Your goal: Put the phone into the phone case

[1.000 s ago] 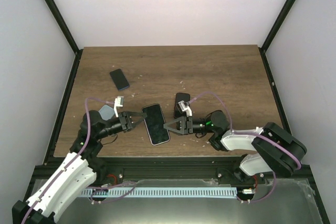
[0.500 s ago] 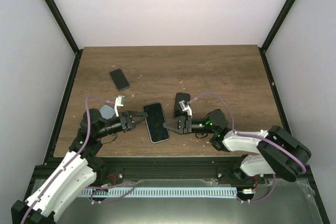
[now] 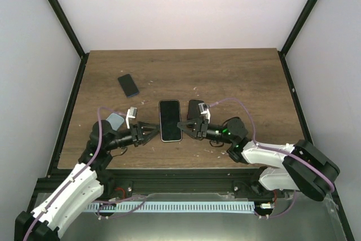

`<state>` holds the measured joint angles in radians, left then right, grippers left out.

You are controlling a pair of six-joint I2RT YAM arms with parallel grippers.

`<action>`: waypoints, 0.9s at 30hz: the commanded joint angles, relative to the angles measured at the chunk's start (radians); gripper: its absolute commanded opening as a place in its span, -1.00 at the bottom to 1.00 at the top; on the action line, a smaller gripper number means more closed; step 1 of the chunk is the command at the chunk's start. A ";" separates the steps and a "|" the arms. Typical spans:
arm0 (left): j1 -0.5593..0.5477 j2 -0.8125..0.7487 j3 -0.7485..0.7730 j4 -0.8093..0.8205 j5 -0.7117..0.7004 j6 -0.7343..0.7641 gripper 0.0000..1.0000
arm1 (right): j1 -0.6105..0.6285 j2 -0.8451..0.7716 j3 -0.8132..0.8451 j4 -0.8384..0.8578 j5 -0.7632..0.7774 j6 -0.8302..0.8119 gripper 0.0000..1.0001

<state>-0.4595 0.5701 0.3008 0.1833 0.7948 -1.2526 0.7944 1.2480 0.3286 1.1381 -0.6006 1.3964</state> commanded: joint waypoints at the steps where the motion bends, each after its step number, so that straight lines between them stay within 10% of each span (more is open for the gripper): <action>1: 0.001 -0.004 -0.011 0.078 0.029 -0.035 0.15 | 0.001 -0.002 0.071 0.040 0.053 -0.010 -0.77; 27: -0.012 0.051 -0.013 0.090 0.030 -0.029 -0.15 | 0.000 0.034 0.078 0.012 0.105 -0.002 -0.77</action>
<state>-0.4656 0.6189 0.2913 0.2596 0.8242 -1.2945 0.7944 1.2839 0.3538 1.1007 -0.5301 1.4071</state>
